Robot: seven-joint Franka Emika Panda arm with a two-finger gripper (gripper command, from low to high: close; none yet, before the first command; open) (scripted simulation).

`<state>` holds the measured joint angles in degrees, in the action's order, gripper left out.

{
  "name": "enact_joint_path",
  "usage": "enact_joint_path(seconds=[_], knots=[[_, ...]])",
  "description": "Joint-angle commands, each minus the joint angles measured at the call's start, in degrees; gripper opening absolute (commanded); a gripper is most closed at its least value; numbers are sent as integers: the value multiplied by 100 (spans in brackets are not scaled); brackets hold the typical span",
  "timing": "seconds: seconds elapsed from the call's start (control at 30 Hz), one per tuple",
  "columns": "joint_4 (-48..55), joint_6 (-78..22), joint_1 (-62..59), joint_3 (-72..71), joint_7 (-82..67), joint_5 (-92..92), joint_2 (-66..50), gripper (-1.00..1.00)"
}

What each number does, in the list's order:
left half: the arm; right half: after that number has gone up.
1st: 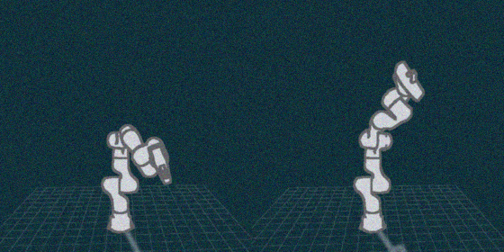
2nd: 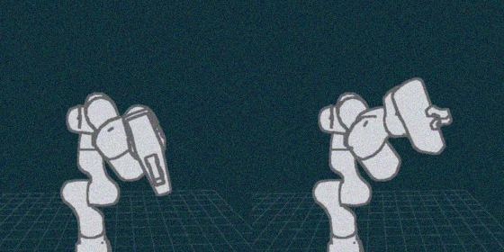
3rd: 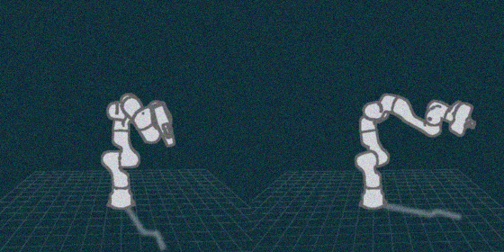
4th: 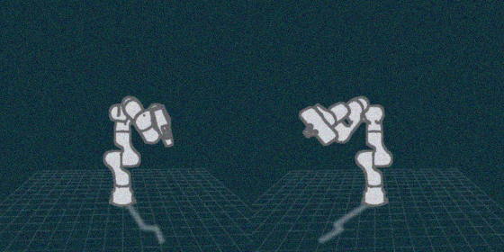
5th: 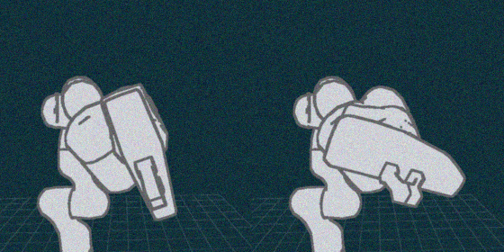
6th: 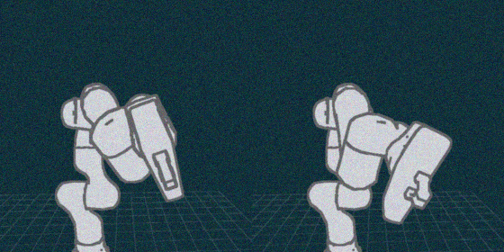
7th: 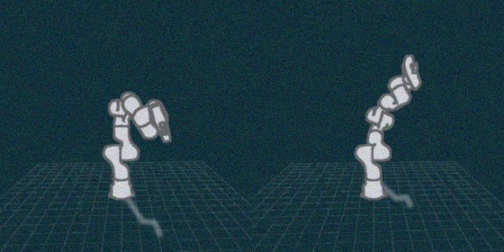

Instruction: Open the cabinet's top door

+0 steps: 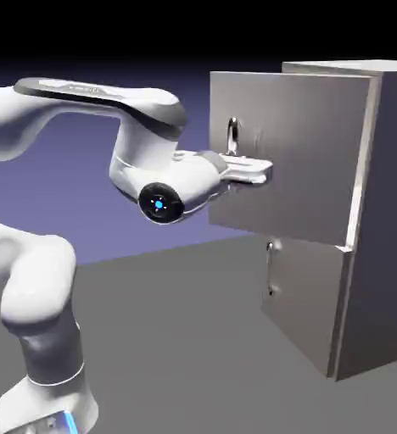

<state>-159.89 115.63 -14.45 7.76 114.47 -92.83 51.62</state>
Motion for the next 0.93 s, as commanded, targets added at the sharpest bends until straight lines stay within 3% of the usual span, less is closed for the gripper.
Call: enact_joint_path(seconds=[0.0, 0.43, 0.87, 0.9], knots=[[49, -256, -20, 199, 14, 252, -68, -100], [1675, -3495, 332, 2490, -336, 2549, -1888, -100], [4061, -6653, 976, 3987, -1302, 3170, -4497, -100], [4061, -6653, 976, 3988, -1302, 3170, -4497, 100]])
